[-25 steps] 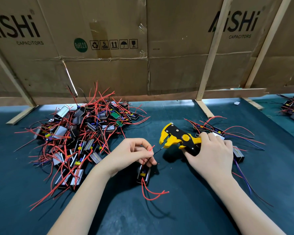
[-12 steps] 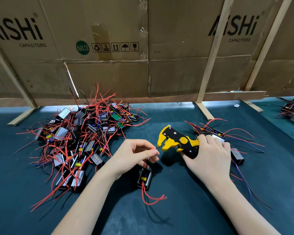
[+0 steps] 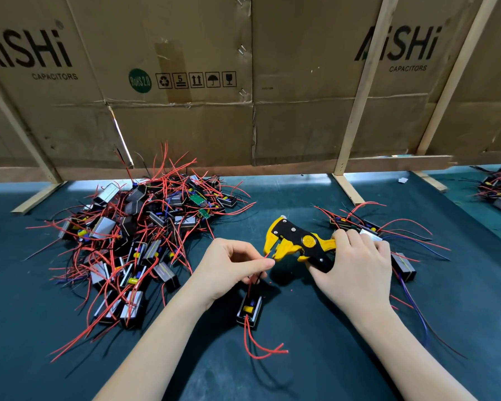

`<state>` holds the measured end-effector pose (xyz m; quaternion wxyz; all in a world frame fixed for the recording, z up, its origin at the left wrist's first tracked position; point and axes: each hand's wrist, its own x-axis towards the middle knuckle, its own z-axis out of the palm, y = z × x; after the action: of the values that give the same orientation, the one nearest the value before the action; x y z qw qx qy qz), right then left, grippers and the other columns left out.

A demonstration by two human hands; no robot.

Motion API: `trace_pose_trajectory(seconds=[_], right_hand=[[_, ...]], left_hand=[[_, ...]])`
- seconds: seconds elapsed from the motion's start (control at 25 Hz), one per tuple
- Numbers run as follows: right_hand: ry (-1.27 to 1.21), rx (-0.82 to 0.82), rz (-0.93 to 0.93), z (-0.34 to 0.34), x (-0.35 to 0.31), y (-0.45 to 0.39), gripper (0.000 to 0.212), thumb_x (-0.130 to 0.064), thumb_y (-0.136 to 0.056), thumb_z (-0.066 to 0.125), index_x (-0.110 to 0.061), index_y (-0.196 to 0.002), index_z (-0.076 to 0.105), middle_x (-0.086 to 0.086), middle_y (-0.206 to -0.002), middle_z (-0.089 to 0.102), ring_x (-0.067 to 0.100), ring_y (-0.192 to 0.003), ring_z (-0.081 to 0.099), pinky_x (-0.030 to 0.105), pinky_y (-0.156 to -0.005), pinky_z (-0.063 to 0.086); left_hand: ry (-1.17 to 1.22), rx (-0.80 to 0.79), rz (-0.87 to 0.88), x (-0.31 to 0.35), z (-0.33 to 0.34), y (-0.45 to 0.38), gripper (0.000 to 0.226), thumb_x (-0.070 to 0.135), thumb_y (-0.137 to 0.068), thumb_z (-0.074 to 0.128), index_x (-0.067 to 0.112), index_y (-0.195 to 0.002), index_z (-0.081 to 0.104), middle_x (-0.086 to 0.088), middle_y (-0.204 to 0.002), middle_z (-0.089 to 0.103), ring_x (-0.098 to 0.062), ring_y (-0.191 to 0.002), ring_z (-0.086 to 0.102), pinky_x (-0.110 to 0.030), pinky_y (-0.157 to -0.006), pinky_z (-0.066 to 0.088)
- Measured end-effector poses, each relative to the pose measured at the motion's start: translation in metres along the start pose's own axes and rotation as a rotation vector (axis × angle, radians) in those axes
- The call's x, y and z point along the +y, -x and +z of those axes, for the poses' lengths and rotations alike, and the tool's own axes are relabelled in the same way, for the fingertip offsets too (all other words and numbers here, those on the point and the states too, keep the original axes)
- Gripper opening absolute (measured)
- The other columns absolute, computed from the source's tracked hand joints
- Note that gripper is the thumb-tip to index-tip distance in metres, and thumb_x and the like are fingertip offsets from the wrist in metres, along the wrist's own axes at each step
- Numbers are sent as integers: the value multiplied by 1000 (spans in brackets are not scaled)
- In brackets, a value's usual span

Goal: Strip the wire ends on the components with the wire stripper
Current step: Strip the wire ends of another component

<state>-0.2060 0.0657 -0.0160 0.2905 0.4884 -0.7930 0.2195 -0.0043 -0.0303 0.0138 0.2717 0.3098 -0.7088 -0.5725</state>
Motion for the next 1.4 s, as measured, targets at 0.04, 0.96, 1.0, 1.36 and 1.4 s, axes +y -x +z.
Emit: trace_pose_trajectory(seconds=[0.04, 0.96, 1.0, 1.36, 1.4], right_hand=[[-3, 5, -4, -1, 0, 0, 48, -55, -66, 64, -9, -77, 56, 6, -72, 57, 32, -72, 56, 40, -73, 32], [-8, 3, -25, -2, 0, -1, 43, -54, -65, 60, -12, -68, 50, 3, -63, 55, 31, -63, 57, 39, -69, 27], [-5, -2, -23, -1, 0, -1, 44, -54, -64, 60, -12, -68, 50, 4, -64, 55, 31, -63, 57, 39, -69, 27], [0, -17, -19, -1, -1, 0, 47, -58, -66, 59, -11, -71, 50, 4, -67, 55, 31, -67, 56, 40, -70, 30], [0, -13, -21, -1, -1, 0, 47, -58, -66, 59, -12, -71, 50, 4, -66, 55, 31, -66, 56, 40, -70, 31]], left_hand=[[6, 6, -1, 0, 0, 0, 18, 14, -80, 79, 14, -62, 73, -8, -63, 70, -10, -51, 56, -17, -54, 45], [43, 15, 2, -3, -1, -2, 12, 13, -79, 79, 11, -68, 75, -10, -67, 71, -10, -54, 57, -17, -55, 46], [44, 23, 3, -3, -1, -2, 12, 12, -79, 79, 11, -68, 76, -10, -67, 71, -10, -53, 57, -17, -54, 46], [11, 25, 31, -3, -2, -3, 14, 13, -78, 80, 11, -65, 75, -11, -66, 72, -9, -53, 58, -17, -54, 46], [6, 24, 32, -4, -3, -3, 14, 13, -78, 80, 11, -65, 75, -11, -66, 72, -9, -53, 58, -17, -54, 46]])
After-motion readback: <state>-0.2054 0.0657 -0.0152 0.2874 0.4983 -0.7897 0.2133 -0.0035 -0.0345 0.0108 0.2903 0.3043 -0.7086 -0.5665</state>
